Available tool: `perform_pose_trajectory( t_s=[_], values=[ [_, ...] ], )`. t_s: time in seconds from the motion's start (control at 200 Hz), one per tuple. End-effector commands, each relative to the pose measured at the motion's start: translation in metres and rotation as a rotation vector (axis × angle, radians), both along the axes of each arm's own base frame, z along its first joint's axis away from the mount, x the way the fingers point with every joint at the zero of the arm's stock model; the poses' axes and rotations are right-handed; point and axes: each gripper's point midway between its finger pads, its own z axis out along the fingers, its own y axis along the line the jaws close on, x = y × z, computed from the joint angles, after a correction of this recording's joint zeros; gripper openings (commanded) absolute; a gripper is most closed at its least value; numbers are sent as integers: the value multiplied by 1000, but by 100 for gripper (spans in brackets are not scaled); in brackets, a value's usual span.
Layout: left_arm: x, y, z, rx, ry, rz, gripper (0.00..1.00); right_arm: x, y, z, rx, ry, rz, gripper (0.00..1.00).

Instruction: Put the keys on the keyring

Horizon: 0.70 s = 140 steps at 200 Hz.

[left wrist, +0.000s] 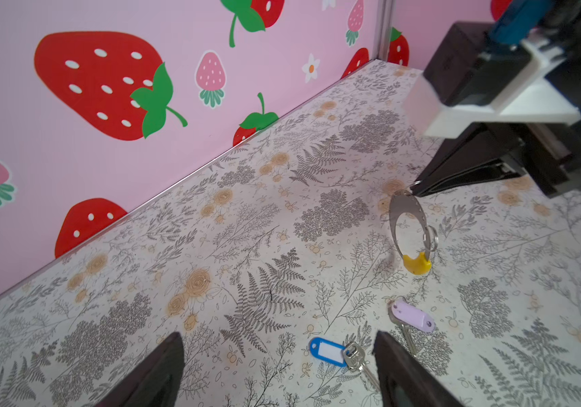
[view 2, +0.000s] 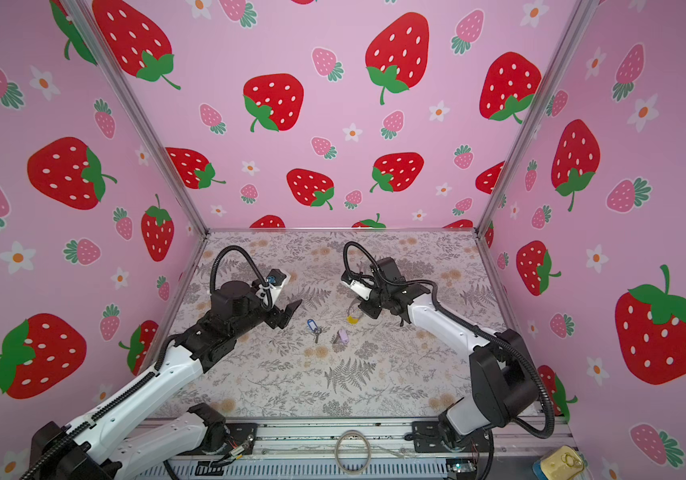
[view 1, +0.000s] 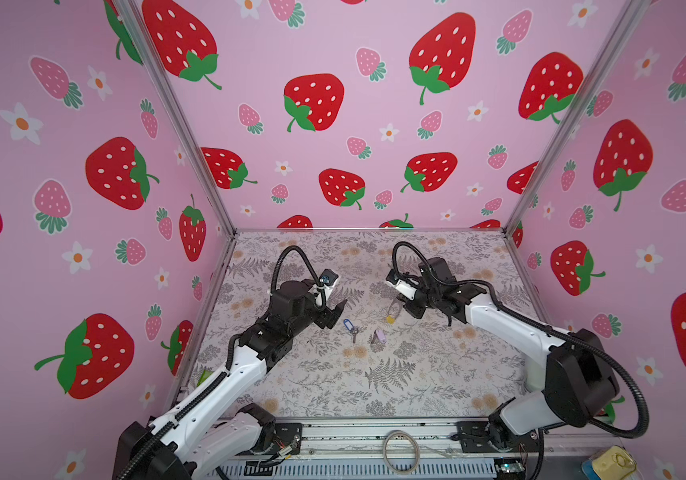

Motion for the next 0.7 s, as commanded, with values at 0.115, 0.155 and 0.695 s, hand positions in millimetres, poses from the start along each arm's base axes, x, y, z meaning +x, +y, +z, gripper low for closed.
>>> perform_pose_trajectory(
  t_s=[0.115, 0.155, 0.695],
  values=[
    [-22, -34, 32, -27, -102, -264, 76, -49, 29, 55, 164, -90, 323, 3],
    [-25, -39, 35, -38, -110, -299, 73, -53, 33, 65, 199, -103, 340, 3],
    [-41, -71, 79, -98, -209, -533, 51, -80, 52, 117, 460, -164, 476, 3]
  ],
)
